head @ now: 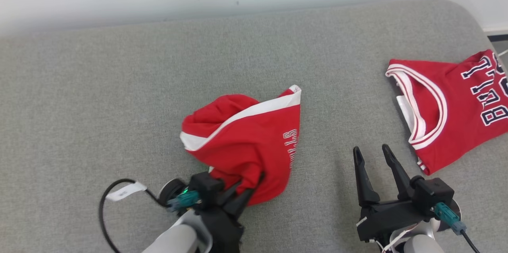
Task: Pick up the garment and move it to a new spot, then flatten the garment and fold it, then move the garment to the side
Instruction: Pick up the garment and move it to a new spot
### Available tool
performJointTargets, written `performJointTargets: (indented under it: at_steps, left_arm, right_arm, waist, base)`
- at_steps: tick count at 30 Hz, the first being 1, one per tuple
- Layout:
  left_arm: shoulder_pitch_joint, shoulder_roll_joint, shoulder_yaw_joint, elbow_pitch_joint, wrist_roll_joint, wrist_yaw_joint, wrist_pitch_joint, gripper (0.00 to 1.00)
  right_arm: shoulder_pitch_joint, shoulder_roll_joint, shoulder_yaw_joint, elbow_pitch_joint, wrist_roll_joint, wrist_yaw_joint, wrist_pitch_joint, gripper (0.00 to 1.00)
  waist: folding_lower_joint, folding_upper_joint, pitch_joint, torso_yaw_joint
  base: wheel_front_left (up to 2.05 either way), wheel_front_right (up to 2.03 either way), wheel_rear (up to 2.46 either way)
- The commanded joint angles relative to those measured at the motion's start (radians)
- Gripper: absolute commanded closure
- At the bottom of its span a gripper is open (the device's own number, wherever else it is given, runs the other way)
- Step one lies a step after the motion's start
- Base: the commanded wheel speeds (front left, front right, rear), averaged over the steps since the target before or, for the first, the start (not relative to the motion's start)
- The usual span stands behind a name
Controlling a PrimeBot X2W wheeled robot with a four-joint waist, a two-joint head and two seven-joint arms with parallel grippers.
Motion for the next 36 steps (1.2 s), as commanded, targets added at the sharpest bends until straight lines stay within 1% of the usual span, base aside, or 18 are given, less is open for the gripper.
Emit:
performJointTargets:
  at_steps: [1,2,3,4,6,10,13,16,25,28,32,36]
  left_arm:
    - [0.017,0.005,0.003,0.006,0.000,0.000,-0.003,1.00]
    - [0.025,0.008,0.024,0.013,0.000,0.000,-0.003,0.98]
    - [0.035,0.012,0.046,0.022,0.007,0.000,-0.003,0.72]
    - [0.049,0.014,0.068,0.032,0.017,0.000,-0.003,0.00]
    - [0.081,0.013,0.113,0.050,0.031,0.003,-0.003,0.00]
    - [0.148,0.014,0.230,0.052,0.083,0.040,-0.003,0.00]
    - [0.218,0.019,0.321,0.023,0.124,0.077,-0.003,0.00]
    - [0.281,0.026,0.394,-0.009,0.173,0.091,-0.003,0.00]
    - [0.460,0.010,0.629,-0.138,0.300,0.177,-0.003,0.00]
    - [0.508,0.001,0.696,-0.188,0.339,0.190,-0.003,0.00]
    - [0.560,-0.016,0.770,-0.241,0.380,0.194,-0.003,0.00]
    - [0.595,-0.031,0.810,-0.282,0.415,0.178,-0.003,0.00]
  right_arm:
    - [0.007,0.001,-0.001,0.002,-0.005,-0.001,0.000,0.00]
    - [0.007,0.001,-0.002,0.001,-0.005,-0.001,0.000,0.00]
    - [0.011,0.001,-0.004,0.000,-0.006,-0.001,0.000,0.00]
    - [0.015,0.001,-0.004,0.001,-0.006,-0.001,0.000,0.00]
    - [0.021,0.001,-0.004,0.004,-0.006,-0.001,0.000,0.00]
    - [0.028,0.003,0.001,0.009,-0.004,-0.001,0.000,0.00]
    - [0.035,0.005,0.001,0.013,-0.002,-0.001,0.000,0.00]
    - [0.053,0.007,-0.002,0.020,0.000,-0.001,0.000,0.00]
    - [0.090,0.017,-0.015,0.031,0.005,-0.001,0.000,0.00]
    - [0.095,0.019,-0.021,0.031,0.005,-0.001,0.000,0.00]
    - [0.114,0.021,-0.028,0.034,0.001,-0.001,0.000,0.00]
    - [0.128,0.021,-0.040,0.037,-0.006,-0.001,0.000,0.00]
  waist:
    - [0.0001,0.0000,-0.011,0.002]
    - [0.0001,0.0000,-0.016,0.006]
    - [0.0001,0.0000,-0.021,0.011]
    - [0.0001,0.0000,-0.026,0.016]
    - [0.0001,0.0000,-0.039,0.025]
    - [0.0001,0.0000,-0.070,0.040]
    - [0.0001,0.0000,-0.095,0.049]
    - [0.0001,0.0000,-0.120,0.060]
    - [0.0001,0.0000,-0.174,0.076]
    - [0.0001,0.0000,-0.183,0.078]
    - [0.0001,0.0000,-0.195,0.080]
    - [0.0001,0.0000,-0.206,0.085]
  base:
    - [0.00,0.00,0.00]
    - [0.00,0.00,0.00]
    - [0.00,0.00,0.00]
    - [0.00,0.00,0.00]
    - [0.00,0.00,0.00]
    - [0.00,0.00,0.00]
    - [0.00,0.00,0.00]
    - [0.00,0.00,0.00]
    - [0.00,0.00,0.00]
    - [0.00,0.00,0.00]
    - [0.00,0.00,0.00]
    - [0.00,0.00,0.00]
